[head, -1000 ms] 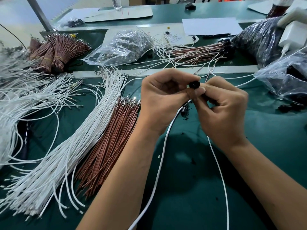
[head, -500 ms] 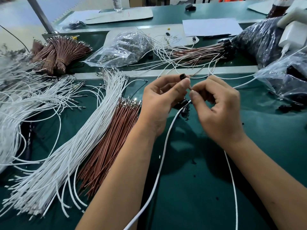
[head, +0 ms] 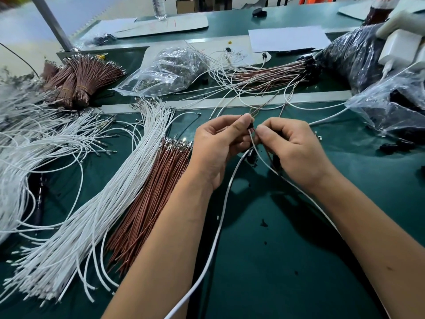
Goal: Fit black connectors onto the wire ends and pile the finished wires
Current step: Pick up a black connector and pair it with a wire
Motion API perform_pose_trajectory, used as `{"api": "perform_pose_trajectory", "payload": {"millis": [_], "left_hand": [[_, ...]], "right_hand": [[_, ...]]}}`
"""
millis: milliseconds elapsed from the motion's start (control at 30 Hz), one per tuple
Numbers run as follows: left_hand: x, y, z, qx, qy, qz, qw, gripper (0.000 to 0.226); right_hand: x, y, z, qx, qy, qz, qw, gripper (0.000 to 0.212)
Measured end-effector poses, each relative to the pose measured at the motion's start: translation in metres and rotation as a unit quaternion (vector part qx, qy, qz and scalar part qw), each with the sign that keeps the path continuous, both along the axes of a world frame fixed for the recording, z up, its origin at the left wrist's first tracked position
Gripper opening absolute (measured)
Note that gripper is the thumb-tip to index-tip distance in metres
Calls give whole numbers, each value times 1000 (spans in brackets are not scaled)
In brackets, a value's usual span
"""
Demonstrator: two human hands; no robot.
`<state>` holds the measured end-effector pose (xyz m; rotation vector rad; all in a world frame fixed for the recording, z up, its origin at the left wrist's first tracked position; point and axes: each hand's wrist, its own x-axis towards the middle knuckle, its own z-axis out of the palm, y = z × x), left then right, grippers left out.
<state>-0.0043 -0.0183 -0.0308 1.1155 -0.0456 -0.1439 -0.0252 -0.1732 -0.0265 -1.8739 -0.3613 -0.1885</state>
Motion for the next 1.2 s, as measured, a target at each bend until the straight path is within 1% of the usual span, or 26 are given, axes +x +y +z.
{"api": "perform_pose_trajectory", "payload": {"millis": [133,267,367,500,600,733,833,1200], "left_hand": [[2,0,-1,9,20,7,1000,13],[3,1,-2,14,38,-18,999,19],[4,0,-2,11,46,-7,999,17],[4,0,-2,8,57,1,998,8],[3,-1,-2,17,56,-1,998,14],[1,-7,0,2,59,27,998,8],[-1,-12,0,-13,73,48,996,6],[-2,-18,-3,-34,81,83,993,14]], "right_hand": [[0,-1,-1,-32,-5,-15,999,23],[2,-4,-2,-66,-19,-26,997,22],[4,-5,-6,-84,-19,-37,996,21],[4,-3,-9,-81,-26,-50,995,19],[3,-3,-9,-76,-21,-43,996,20],[2,-3,-7,-57,-19,-32,998,21],[2,-4,-8,-60,-18,-31,998,19],[3,1,-13,-77,-42,-52,995,21]]}}
